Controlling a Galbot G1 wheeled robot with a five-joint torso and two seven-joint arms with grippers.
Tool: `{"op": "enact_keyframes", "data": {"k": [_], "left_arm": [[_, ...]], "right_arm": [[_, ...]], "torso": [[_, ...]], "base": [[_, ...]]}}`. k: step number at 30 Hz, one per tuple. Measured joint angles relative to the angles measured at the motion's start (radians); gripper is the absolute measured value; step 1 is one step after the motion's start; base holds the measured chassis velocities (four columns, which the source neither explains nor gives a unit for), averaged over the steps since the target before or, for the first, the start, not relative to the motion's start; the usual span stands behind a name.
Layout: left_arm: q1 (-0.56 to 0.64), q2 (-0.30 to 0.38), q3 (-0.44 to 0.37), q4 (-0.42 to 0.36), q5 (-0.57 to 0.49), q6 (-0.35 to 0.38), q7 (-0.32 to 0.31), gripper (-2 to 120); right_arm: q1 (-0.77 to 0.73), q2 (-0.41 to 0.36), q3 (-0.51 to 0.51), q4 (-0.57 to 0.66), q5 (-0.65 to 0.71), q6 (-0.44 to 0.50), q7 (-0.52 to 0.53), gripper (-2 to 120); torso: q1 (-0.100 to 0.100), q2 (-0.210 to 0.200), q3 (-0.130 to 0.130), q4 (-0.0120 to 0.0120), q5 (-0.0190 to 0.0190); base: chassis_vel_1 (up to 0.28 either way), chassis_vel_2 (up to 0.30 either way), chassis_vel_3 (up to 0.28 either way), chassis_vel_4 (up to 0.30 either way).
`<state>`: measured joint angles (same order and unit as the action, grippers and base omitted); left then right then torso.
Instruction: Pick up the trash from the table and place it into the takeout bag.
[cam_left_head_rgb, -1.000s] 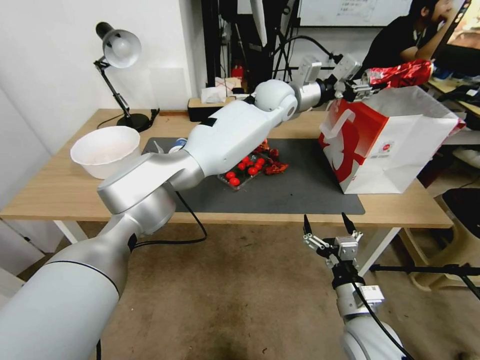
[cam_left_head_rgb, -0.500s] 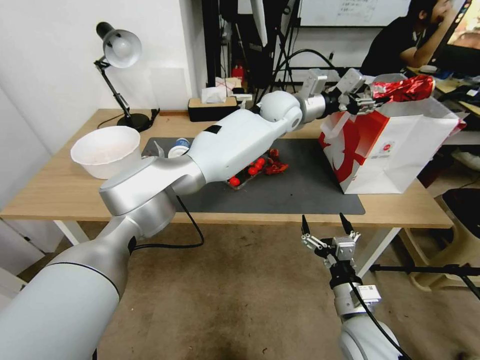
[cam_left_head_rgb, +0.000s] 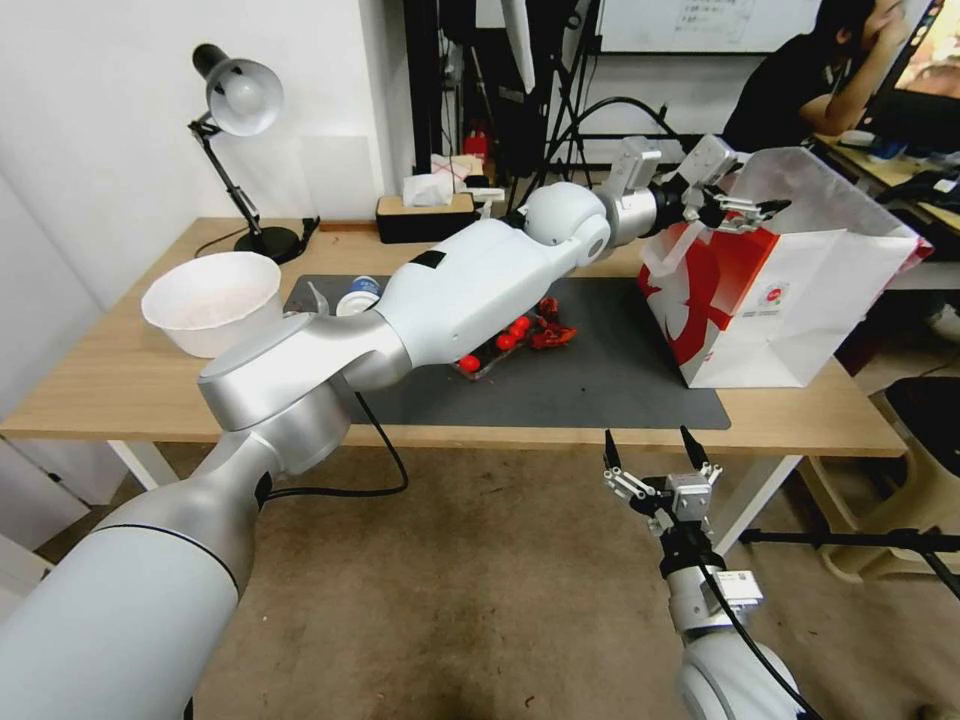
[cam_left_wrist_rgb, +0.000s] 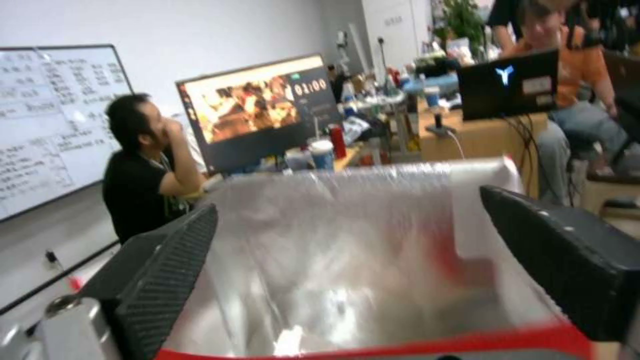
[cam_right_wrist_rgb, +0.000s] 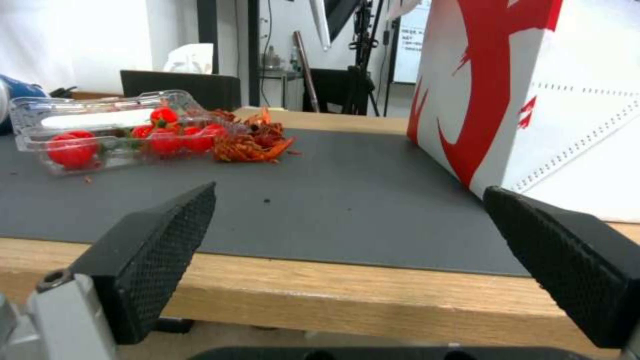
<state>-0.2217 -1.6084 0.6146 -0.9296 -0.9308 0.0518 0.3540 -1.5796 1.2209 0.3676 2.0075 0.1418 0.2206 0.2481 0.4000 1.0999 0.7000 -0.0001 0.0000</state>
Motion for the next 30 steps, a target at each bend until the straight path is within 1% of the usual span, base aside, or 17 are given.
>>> {"op": "enact_keyframes", "data": {"k": [5,6,9,10,13,14,17,18,19,20,21,22,24,25,26,29,30], "left_arm": [[0.01,0.009,-0.059,-0.006,0.002,0.015,-0.003,100],[0.01,0.009,-0.059,-0.006,0.002,0.015,-0.003,100],[0.035,0.058,-0.095,-0.063,0.001,0.029,-0.017,100],[0.035,0.058,-0.095,-0.063,0.001,0.029,-0.017,100],[0.075,0.134,-0.108,-0.129,-0.002,0.038,-0.029,100],[0.075,0.134,-0.108,-0.129,-0.002,0.038,-0.029,100],[0.138,0.24,-0.133,-0.21,-0.003,0.043,-0.036,100],[0.138,0.24,-0.133,-0.21,-0.003,0.043,-0.036,100],[0.158,0.275,-0.144,-0.234,-0.003,0.046,-0.037,100],[0.168,0.295,-0.15,-0.246,-0.003,0.047,-0.038,100],[0.194,0.345,-0.166,-0.275,-0.003,0.049,-0.039,100],[0.194,0.345,-0.166,-0.275,-0.003,0.049,-0.039,100],[0.222,0.394,-0.183,-0.308,-0.002,0.05,-0.039,100],[0.25,0.431,-0.203,-0.342,-0.002,0.05,-0.042,100],[0.25,0.431,-0.203,-0.342,-0.002,0.05,-0.042,100],[0.33,0.496,-0.265,-0.423,0.004,0.047,-0.049,100],[0.33,0.496,-0.265,-0.423,0.004,0.047,-0.049,100]], "right_arm": [[0.001,-0.001,0.0,0.0,0.002,0.0,0.001,100],[0.001,-0.001,0.0,0.0,0.002,0.0,0.001,100],[0.002,-0.002,0.0,0.0,0.003,0.0,0.001,100],[0.002,-0.002,0.0,0.0,0.003,0.0,0.001,100],[0.001,-0.004,0.001,0.0,0.004,0.0,0.002,100],[0.001,-0.004,0.001,0.0,0.004,0.0,0.002,100],[0.001,-0.004,0.002,0.002,0.004,0.0,0.003,100],[0.001,-0.004,0.002,0.002,0.004,0.0,0.003,100],[0.001,-0.004,0.002,0.003,0.004,-0.001,0.003,100],[0.001,-0.004,0.002,0.003,0.004,-0.001,0.003,100],[0.002,-0.005,0.001,0.003,0.004,-0.003,0.003,100],[0.002,-0.005,0.001,0.003,0.004,-0.003,0.003,100],[0.005,-0.005,-0.001,0.003,0.004,-0.005,0.003,100],[0.005,-0.005,-0.002,0.003,0.004,-0.005,0.004,100],[0.005,-0.005,-0.002,0.003,0.004,-0.005,0.004,100],[0.005,-0.006,-0.002,0.002,0.004,-0.006,0.004,100],[0.005,-0.006,-0.002,0.002,0.004,-0.006,0.004,100]], "torso": [[0.0,0.0,0.0,-0.0002,0.0],[0.0,0.0,0.0,-0.0002,0.0],[0.0,0.0,0.0,0.0001,-0.0001],[0.0,0.0,0.0,0.0001,-0.0001],[0.0,0.0,0.0,0.0,-0.0002],[0.0,0.0,0.0,0.0,-0.0002],[0.0,0.0,0.0,0.0001,-0.0003],[0.0,0.0,0.0,0.0001,-0.0003],[0.0,0.0,0.0,0.0003,-0.0006],[0.0,0.0,0.0,0.0002,-0.0005],[0.0,0.0,0.0,0.0005,-0.0007],[0.0,0.0,0.0,0.0005,-0.0007],[0.0,0.0,0.0,0.0005,-0.0007],[0.0,0.0,0.0,0.0002,-0.0005],[0.0,0.0,0.0,0.0002,-0.0005],[0.0,0.0,0.0,0.0001,-0.0005],[0.0,0.0,0.0,0.0001,-0.0005]], "base": [[0.0,0.0,0.0,0.0],[0.0,0.0,0.0,0.0],[0.0,0.0,0.0,0.0],[0.0,0.0,0.0,0.0],[0.0,0.0,0.0,0.0],[0.0,0.0,0.0,0.0],[0.0,0.0,0.0,0.0],[0.0,0.0,0.0,0.0],[0.0,0.0,0.0,0.0],[0.0,0.0,0.0,0.0],[0.0,0.0,0.0,0.0],[0.0,0.0,0.0,0.0],[0.0,0.0,0.0,0.0],[0.0,0.0,0.0,0.0],[0.0,0.0,0.0,0.0],[0.0,0.0,0.0,0.0],[0.0,0.0,0.0,0.0]]}}
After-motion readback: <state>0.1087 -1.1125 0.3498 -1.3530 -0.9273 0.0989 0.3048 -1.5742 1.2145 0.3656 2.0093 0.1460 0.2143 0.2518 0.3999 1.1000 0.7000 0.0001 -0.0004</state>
